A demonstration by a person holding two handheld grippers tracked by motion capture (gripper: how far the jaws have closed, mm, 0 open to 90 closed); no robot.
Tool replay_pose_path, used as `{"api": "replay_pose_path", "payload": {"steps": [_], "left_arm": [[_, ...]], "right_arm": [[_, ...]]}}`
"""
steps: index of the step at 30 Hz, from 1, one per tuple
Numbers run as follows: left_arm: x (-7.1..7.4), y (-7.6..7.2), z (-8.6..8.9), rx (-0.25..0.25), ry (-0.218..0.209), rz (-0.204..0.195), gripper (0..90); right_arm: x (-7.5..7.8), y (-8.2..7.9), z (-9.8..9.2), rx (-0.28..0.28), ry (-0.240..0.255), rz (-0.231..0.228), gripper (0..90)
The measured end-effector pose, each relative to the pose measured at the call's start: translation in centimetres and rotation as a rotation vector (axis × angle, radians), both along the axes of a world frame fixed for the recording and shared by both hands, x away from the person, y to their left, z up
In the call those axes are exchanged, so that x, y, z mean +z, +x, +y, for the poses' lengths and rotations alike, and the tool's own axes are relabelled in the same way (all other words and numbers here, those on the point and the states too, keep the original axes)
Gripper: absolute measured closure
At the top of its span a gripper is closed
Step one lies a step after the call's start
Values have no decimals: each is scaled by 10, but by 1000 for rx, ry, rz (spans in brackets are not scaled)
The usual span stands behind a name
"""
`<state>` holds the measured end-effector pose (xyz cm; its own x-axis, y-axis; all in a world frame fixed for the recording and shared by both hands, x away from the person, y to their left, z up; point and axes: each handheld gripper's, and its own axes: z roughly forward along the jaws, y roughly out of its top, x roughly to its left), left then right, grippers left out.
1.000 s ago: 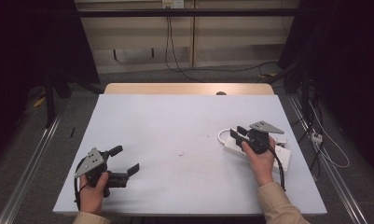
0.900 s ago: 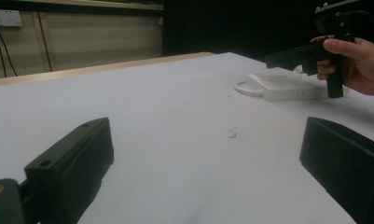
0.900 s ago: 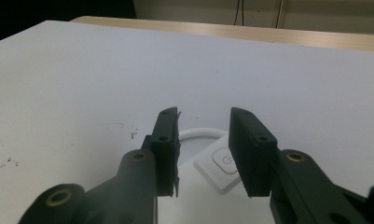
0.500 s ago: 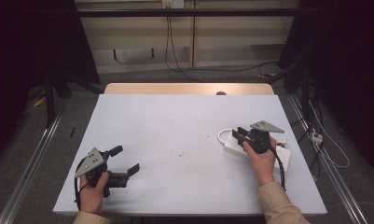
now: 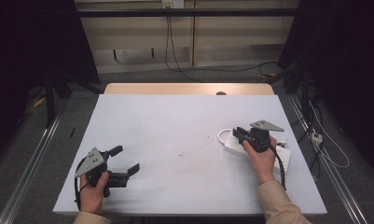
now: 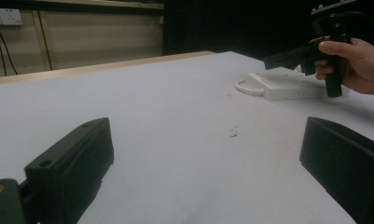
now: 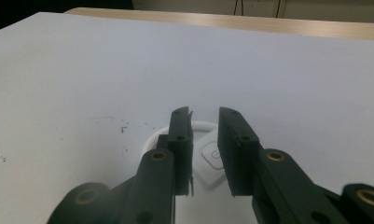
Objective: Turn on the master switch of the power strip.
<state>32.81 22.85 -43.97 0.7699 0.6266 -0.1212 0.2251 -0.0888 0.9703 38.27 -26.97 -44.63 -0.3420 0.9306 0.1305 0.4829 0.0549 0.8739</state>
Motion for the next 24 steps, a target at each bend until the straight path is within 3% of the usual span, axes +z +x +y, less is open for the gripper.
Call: {"api": "replay_pose_path", "payload": {"steps": [24], "left_arm": [[-1,0,-2,-4,1,6,24]], "right_arm": [[1,4,-1,-1,-5,-3,872]]}}
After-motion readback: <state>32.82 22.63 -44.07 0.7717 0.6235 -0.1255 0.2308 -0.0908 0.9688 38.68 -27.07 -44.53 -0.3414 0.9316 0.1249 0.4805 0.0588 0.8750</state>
